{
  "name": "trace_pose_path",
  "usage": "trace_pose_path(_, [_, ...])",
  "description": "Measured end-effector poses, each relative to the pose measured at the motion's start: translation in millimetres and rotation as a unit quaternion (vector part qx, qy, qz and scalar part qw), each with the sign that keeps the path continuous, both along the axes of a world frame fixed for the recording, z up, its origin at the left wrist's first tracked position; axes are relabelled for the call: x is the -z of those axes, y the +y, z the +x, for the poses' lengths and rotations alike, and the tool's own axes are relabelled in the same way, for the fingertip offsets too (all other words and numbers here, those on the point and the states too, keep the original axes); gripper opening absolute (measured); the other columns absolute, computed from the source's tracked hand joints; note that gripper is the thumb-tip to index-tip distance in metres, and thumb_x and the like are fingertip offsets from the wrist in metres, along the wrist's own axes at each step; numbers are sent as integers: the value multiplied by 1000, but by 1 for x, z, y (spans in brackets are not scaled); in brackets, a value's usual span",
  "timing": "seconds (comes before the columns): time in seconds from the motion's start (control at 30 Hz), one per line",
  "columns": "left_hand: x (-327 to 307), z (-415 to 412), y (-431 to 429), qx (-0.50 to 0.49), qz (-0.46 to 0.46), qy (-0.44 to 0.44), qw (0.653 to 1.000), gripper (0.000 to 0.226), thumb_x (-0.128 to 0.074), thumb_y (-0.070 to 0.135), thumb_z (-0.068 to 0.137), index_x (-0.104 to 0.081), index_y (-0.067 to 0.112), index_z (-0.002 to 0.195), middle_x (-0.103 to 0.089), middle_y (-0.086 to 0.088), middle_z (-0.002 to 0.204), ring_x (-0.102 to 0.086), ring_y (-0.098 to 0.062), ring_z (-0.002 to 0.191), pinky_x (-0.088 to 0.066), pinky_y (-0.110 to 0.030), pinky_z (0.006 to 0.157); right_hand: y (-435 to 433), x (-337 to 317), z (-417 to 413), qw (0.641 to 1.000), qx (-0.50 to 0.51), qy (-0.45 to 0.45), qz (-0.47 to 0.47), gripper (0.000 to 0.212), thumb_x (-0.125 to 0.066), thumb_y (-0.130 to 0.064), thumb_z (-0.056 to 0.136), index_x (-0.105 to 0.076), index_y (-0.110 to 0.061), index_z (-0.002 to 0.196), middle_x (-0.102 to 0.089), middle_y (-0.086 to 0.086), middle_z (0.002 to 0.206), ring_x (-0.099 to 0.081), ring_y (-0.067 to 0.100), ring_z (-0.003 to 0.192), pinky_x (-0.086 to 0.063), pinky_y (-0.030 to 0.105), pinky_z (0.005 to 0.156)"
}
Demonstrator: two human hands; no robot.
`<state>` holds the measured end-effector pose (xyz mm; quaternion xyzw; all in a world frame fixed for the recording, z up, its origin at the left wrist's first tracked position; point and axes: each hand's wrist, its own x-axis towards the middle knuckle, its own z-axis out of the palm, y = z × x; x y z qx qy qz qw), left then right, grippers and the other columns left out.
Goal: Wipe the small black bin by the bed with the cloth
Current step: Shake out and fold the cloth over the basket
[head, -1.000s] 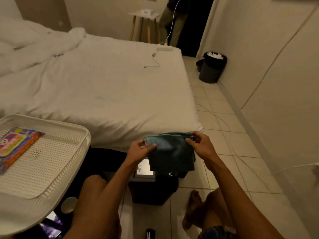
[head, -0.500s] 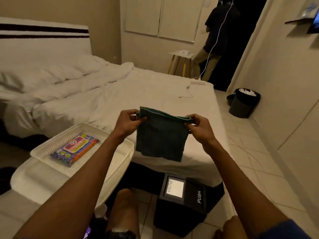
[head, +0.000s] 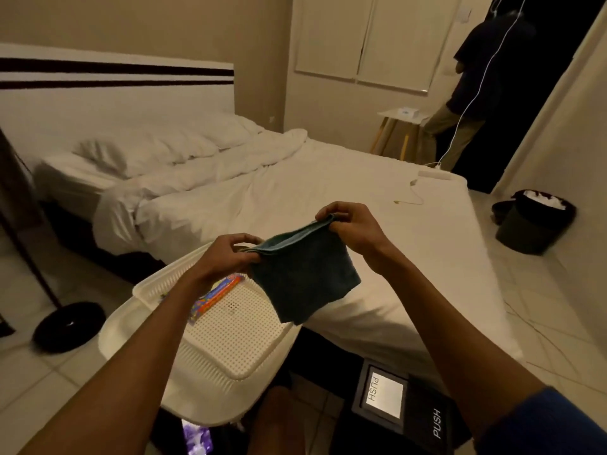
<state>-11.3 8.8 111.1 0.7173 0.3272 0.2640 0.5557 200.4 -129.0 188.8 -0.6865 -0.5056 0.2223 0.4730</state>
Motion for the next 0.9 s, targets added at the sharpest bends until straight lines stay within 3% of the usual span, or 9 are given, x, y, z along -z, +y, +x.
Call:
trace_pose_path(0.1, [0,-3,10,6,-1,10,1000,20,-77,13,80,-71,19,98,-77,4,76,-70,-4,71,-53,-14,60,18,-7,-6,999,-27,-20,-9,44,-44,16,85,-72,-16,95,-70,3,103,-63,17,103,-53,19,79])
trace_pose_path(0.23, [-4,-3,24,34,46,59,997,40,-84,28,74,-69,23,111,-77,-7,88,-73,-16,82,-57,-24,71,36,-14,-11,994,-69,-78,-28,40,-46,12,90,-72,-16,104,-69,4,112,-61,19,110,-55,29,88])
trace_pose_path(0.37, [-21,11,29,49,133,67,988,62,-82,49,65,-64,32,122,-69,1,107,-64,-13,98,-53,-27,84,51,-23,-14,987,-101,-116,-53,31,-55,2,96,-64,-19,117,-66,4,116,-62,15,104,-57,24,78])
trace_pose_path(0.47, [-37,25,25,52,152,46,986,41,-76,32,82,-62,27,120,-62,15,108,-57,0,100,-42,-13,80,60,-28,-14,985,-90,-139,-39,30,-65,-4,92,-57,-21,115,-65,4,114,-64,16,94,-58,28,79])
trace_pose_path(0.53, [-42,33,25,45,140,26,989,32,-73,29,84,-66,20,115,-67,10,106,-61,-2,99,-42,-10,77,64,-30,-14,986,-81,-143,-32,34,-69,-5,89,-52,-23,112,-65,5,112,-65,16,87,-60,32,80])
trace_pose_path(0.7, [-51,36,23,34,138,0,990,16,-68,25,90,-70,16,102,-73,-3,99,-68,-15,98,-54,-24,85,65,-28,-12,992,-53,-114,-1,38,-72,-7,88,-48,-20,114,-66,3,103,-67,14,84,-59,25,72])
trace_pose_path(0.77, [-55,35,20,38,153,2,988,11,-65,26,92,-69,17,99,-72,-2,97,-68,-14,96,-54,-23,80,61,-22,-8,997,-36,-68,2,37,-70,-10,90,-49,-19,120,-67,2,104,-67,13,90,-56,21,71])
trace_pose_path(0.9, [-69,27,24,41,180,15,983,13,-64,24,92,-67,16,101,-70,-3,98,-66,-16,98,-53,-29,83,53,4,1,996,-62,20,-65,43,-65,-12,91,-46,-21,128,-68,5,115,-64,17,106,-52,26,86])
